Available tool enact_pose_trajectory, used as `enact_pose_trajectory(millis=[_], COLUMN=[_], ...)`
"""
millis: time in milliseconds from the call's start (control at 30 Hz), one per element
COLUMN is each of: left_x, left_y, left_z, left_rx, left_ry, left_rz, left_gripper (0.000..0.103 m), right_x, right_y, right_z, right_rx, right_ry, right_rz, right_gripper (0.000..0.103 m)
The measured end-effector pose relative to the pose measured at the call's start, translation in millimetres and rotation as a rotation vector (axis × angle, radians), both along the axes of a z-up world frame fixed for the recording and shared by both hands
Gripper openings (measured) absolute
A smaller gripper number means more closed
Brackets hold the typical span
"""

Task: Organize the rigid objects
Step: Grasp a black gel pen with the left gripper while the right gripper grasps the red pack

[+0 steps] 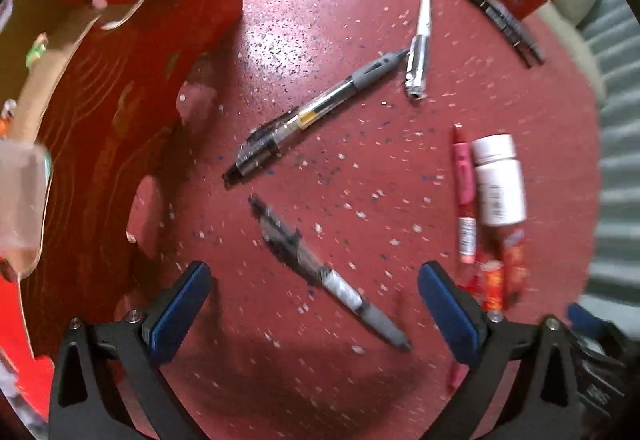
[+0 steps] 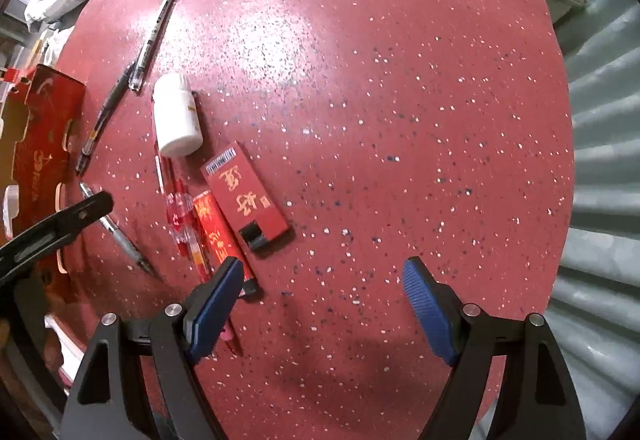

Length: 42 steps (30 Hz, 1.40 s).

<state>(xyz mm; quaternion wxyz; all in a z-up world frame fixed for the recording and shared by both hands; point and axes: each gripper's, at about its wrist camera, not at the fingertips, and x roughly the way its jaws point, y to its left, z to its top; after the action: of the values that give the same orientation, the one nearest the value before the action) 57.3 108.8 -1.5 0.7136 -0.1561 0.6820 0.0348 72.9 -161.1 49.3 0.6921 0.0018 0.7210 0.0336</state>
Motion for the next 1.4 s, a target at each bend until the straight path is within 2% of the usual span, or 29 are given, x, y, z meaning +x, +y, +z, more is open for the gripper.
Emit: enact_pose_trajectory(millis=[167,300,467,667,1000,1033,1267,1367,1400], left_x=[-22,-24,-11,3,-8,-8,-19,-18,-19], left_y=[20,11,-17,-40,-36,-29,-17,-23,-23], left_z=[-8,-16,-16,-17,-19,-27,-12,-10,-11], left_rx=[-0.021,0.019,0.078,0.143,0.148,0.145,0.14,0.149,0.143], left_ry=[0.057,0.072,0.092,0.094,0.082,0.083,0.098,0.103,0.108], left_rz=[0.1,0.119,0.134,0.16,0.2,0.206,0.259,0.267,0.287], left_gripper=[0.103,0.103,0.103,0.103,0.103,0.103,0.103,0.103,0.103], right_x=[5,6,20,44,40,40,27,32,34], right_y=[2,7,21,40,75,78,89,92,94], right_z=[-2,-6,-10,-30,-41,-42,-55,-57,-56], right_rx=[0.025,0.028,-0.024,-0.081,-0.05,-0.053,-0.067,-0.058,-0.058], right_ry=[0.006,0.005,-0.027,-0.046,-0.06,-0.062,-0.036,-0.034,-0.033], right_rz=[-0.012,0.001,0.095,0.22,0.377,0.389,0.437,0.393,0.395], right_gripper=[0.083,0.083,0.083,0.082,0.082,0.082,0.081,0.079,0.076])
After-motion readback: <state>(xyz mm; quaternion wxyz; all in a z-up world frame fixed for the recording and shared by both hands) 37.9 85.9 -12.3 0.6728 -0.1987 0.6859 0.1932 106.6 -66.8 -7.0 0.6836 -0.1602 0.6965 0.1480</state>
